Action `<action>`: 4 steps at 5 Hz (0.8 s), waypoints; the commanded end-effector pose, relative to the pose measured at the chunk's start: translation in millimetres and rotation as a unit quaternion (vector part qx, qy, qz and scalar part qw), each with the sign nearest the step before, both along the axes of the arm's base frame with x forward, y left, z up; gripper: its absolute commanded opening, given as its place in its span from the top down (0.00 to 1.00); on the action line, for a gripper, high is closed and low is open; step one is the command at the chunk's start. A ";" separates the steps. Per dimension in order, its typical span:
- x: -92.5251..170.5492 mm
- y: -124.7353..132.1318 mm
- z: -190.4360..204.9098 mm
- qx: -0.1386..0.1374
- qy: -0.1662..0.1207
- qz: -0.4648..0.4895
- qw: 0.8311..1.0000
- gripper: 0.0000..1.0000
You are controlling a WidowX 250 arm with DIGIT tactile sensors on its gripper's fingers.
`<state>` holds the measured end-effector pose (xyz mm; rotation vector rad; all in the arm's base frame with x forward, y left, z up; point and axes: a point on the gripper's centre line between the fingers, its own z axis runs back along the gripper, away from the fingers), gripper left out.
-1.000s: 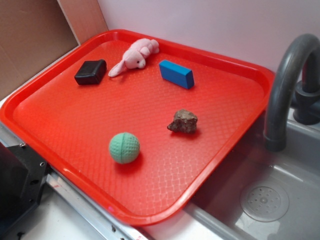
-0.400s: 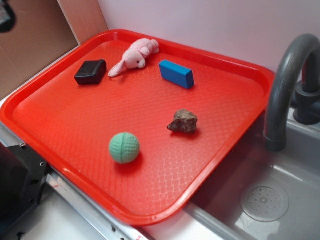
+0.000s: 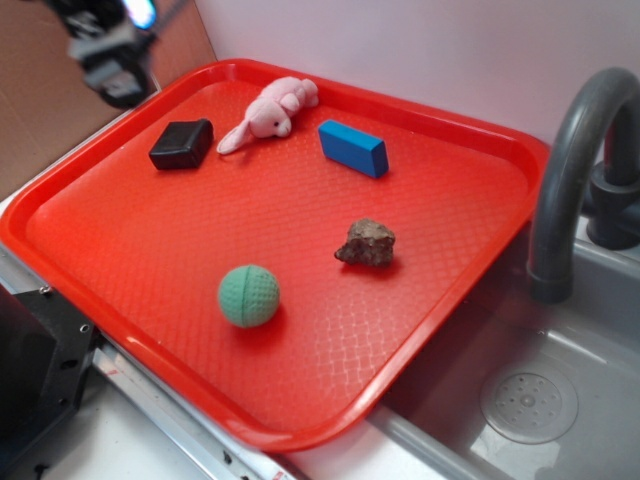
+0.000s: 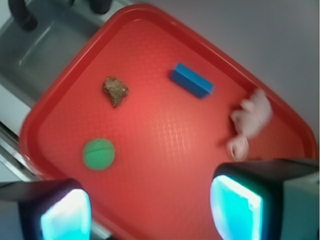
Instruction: Grab the rock.
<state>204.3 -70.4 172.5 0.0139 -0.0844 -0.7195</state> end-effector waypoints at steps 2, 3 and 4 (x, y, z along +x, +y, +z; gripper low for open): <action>49.7 -68.2 -62.1 -0.041 0.013 -0.199 0.979 0.00; 55.9 -75.1 -83.1 -0.043 0.029 -0.226 0.973 0.00; 53.1 -82.2 -100.0 -0.038 0.048 -0.241 0.969 0.00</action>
